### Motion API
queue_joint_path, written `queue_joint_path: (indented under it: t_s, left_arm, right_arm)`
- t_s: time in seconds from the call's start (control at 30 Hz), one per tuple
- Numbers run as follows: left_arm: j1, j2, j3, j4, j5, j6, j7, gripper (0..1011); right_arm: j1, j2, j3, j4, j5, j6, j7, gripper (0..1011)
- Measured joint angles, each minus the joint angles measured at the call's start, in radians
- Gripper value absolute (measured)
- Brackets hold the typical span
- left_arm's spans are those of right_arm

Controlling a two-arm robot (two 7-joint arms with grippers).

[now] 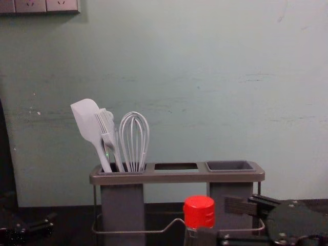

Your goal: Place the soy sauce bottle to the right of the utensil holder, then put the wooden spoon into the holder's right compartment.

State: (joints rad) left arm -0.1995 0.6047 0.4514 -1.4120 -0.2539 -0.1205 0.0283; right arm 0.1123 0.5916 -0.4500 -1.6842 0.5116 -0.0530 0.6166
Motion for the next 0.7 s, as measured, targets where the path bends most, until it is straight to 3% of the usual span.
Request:
queue_joint_path:
  t_s: [0.33, 0.7]
  left_arm:
    - [0.000, 0.000, 0.000, 0.000, 0.000, 0.000, 0.000, 1005]
    - [0.000, 0.000, 0.000, 0.000, 0.000, 0.000, 0.000, 1005]
  right_arm:
    - [0.059, -0.047, -0.039, 0.041, -0.029, 0.015, -0.018, 1003]
    - [0.079, -0.072, -0.050, 0.059, -0.040, 0.016, -0.033, 1002]
